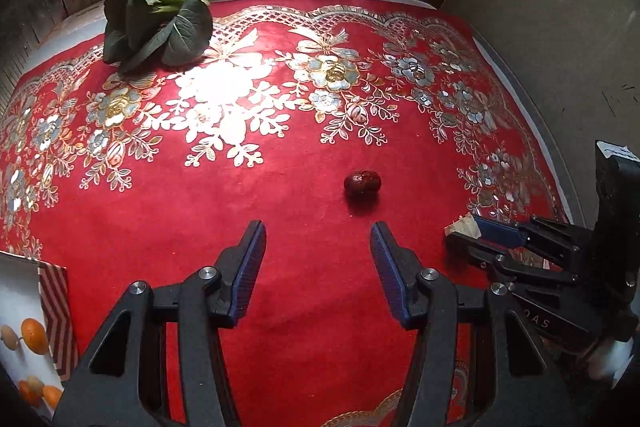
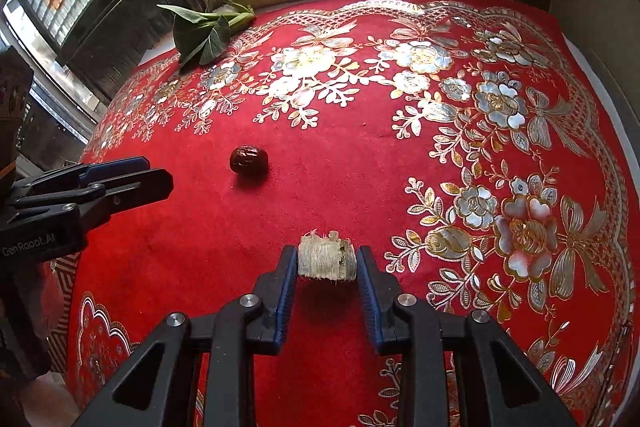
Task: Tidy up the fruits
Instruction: 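Grasp the red date with the left tool while the right tool grasps the cake piece, then carry the red date and cake piece into the white box and open both tools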
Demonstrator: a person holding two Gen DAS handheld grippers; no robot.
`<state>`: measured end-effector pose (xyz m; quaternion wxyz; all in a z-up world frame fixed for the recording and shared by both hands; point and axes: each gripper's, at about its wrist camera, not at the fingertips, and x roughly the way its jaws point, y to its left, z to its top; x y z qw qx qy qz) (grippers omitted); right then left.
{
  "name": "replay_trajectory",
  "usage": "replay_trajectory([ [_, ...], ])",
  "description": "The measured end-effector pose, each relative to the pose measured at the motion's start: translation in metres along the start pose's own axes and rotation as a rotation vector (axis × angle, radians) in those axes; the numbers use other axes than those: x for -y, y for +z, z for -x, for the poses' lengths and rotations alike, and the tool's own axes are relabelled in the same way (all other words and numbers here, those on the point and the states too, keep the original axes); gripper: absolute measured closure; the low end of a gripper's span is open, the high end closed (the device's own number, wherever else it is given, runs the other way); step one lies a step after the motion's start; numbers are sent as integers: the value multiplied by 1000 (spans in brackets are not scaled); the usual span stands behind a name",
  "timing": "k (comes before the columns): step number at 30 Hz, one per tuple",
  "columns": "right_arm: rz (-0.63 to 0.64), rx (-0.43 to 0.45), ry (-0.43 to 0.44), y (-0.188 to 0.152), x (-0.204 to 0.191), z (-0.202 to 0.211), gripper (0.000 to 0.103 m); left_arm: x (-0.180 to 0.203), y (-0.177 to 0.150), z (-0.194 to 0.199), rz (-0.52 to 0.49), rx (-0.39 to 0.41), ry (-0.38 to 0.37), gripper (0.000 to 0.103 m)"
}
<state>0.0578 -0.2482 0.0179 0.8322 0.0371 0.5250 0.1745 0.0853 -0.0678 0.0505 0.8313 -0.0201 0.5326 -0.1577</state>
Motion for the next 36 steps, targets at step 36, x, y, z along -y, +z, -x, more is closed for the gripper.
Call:
replay_trajectory([
  [36, 44, 42, 86, -5, -17, 13, 74, -16, -10, -15, 62, -23, 72, 77],
])
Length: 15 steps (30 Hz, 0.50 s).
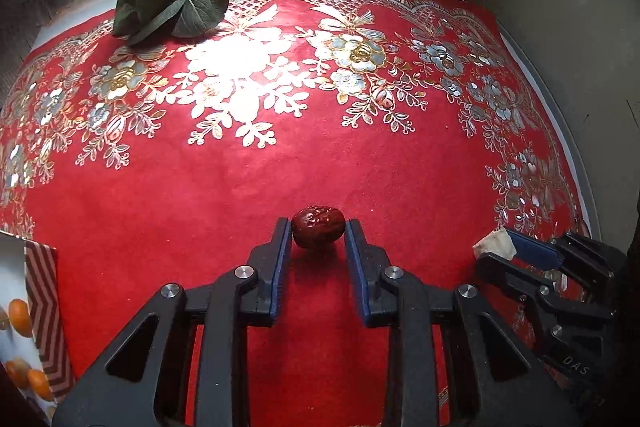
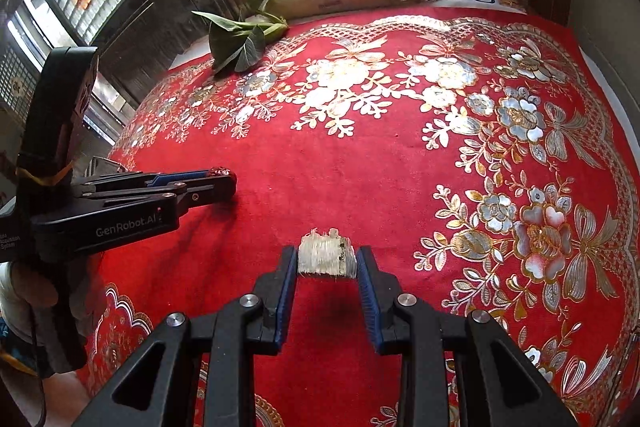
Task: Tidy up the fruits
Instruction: 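Carry the red date and cake piece into the white box and open both tools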
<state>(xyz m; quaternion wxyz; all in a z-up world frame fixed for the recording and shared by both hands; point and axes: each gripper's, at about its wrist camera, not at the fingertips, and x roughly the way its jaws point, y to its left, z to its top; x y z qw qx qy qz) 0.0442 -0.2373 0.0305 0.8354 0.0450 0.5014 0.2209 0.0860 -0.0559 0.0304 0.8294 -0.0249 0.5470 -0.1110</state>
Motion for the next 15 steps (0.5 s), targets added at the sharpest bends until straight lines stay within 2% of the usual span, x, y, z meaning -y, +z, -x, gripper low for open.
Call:
replay_trajectory([
  [15, 149, -61, 59, 3, -78, -14, 74, -67, -50, 53, 121, 51, 91, 77],
])
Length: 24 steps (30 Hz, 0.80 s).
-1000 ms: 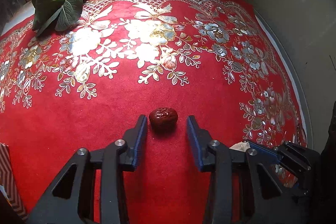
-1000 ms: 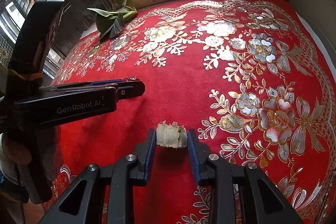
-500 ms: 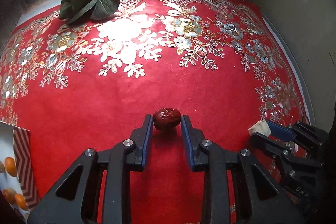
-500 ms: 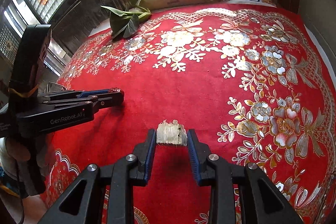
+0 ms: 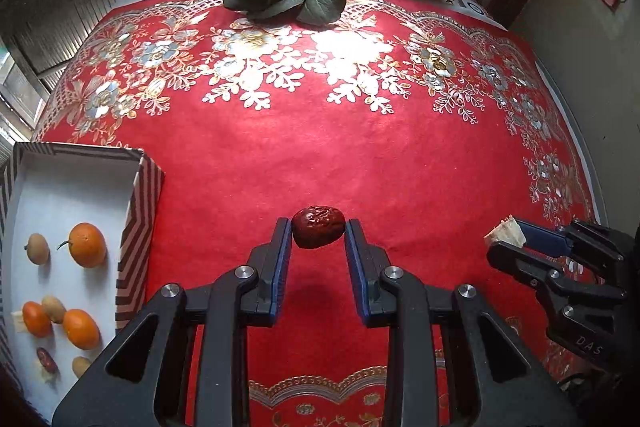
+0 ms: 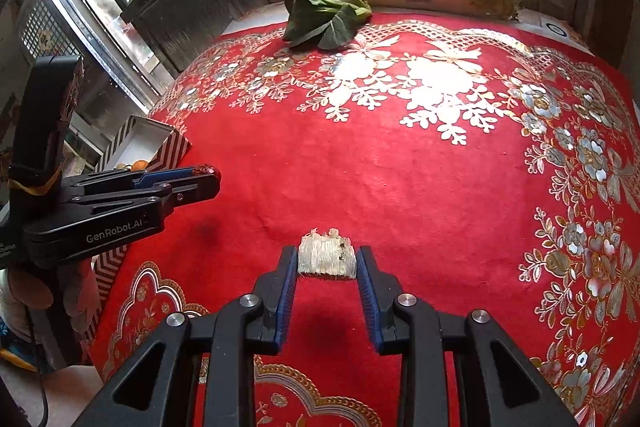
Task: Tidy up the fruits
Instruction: 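Carry the red date and cake piece into the white box and open both tools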
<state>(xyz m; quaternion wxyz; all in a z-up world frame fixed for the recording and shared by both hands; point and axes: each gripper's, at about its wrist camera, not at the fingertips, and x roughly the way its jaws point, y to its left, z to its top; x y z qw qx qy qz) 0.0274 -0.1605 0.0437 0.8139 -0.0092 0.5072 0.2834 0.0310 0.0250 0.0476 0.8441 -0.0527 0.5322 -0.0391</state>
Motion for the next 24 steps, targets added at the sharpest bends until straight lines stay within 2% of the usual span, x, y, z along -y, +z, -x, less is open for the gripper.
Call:
replay_trajectory([
  [24, 274, -63, 133, 28, -125, -37, 74, -102, -52, 55, 198, 62, 164, 77],
])
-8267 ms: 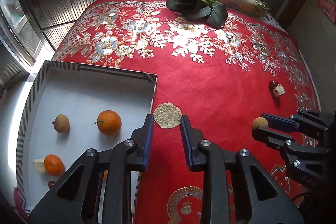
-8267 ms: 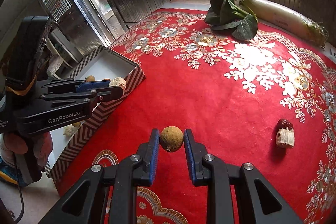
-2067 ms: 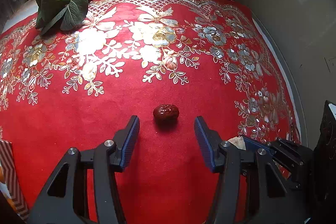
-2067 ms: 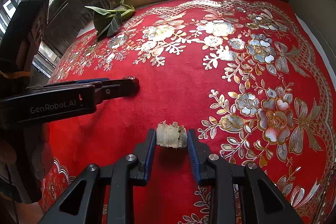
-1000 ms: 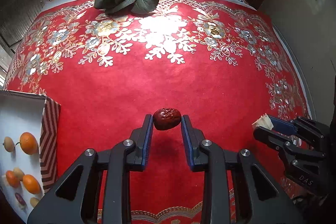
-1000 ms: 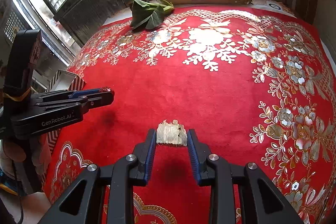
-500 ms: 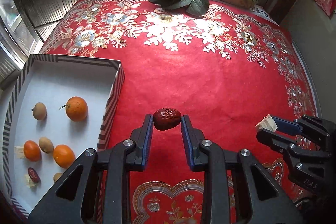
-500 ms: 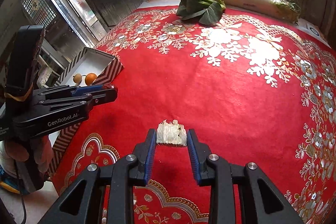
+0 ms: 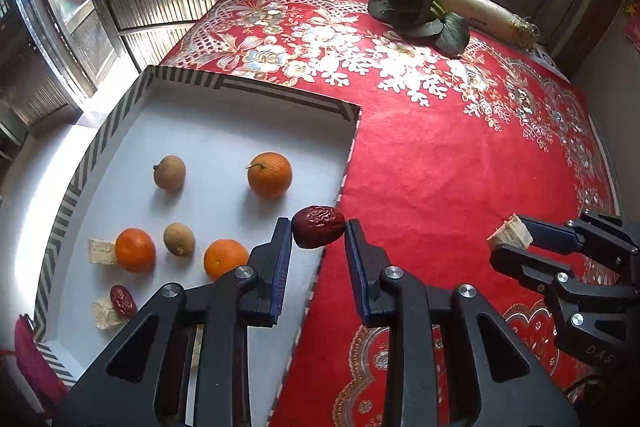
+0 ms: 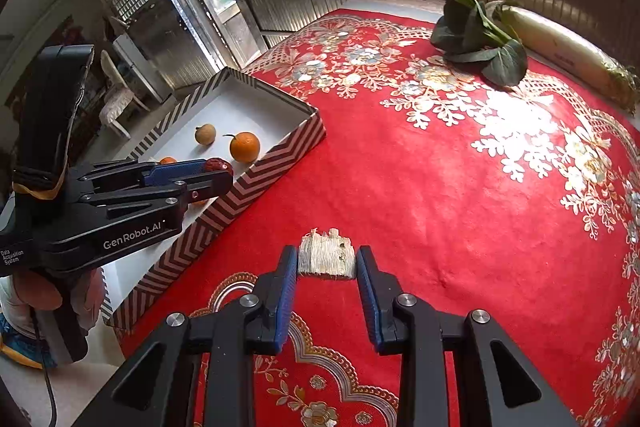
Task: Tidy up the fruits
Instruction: 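Carry the red date and cake piece into the white box and open both tools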
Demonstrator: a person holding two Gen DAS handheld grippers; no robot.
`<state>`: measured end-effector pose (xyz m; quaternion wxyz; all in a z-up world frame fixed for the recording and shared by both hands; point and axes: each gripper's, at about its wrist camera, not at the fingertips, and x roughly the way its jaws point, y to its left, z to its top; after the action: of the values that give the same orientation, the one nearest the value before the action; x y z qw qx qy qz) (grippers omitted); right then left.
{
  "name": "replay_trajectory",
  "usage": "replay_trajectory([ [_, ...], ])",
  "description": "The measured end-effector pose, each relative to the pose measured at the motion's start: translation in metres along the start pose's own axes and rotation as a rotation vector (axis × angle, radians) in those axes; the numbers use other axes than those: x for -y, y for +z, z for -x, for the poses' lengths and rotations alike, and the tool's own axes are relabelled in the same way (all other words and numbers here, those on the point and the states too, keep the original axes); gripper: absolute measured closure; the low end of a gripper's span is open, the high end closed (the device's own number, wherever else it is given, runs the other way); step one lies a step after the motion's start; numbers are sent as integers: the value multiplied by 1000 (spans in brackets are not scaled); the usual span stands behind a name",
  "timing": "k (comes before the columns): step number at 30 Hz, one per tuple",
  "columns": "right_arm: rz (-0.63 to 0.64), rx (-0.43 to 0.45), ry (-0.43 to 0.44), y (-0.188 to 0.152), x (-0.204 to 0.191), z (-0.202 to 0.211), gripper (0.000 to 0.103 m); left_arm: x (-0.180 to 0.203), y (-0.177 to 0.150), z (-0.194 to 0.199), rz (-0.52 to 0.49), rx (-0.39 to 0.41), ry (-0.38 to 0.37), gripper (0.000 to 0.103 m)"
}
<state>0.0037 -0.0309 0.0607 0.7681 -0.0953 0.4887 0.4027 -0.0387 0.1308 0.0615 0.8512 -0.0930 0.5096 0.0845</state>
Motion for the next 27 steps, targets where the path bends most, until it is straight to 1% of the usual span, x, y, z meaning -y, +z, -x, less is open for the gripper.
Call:
replay_trajectory([
  [13, 144, -41, 72, 33, -54, -30, 74, -52, -16, 12, 104, 3, 67, 77],
  [19, 199, -67, 101, 45, -75, -47, 74, -76, -27, 15, 157, -8, 93, 77],
  [27, 265, -115, 114, 61, -101, -81, 74, -107, -44, 14, 229, -30, 119, 77],
])
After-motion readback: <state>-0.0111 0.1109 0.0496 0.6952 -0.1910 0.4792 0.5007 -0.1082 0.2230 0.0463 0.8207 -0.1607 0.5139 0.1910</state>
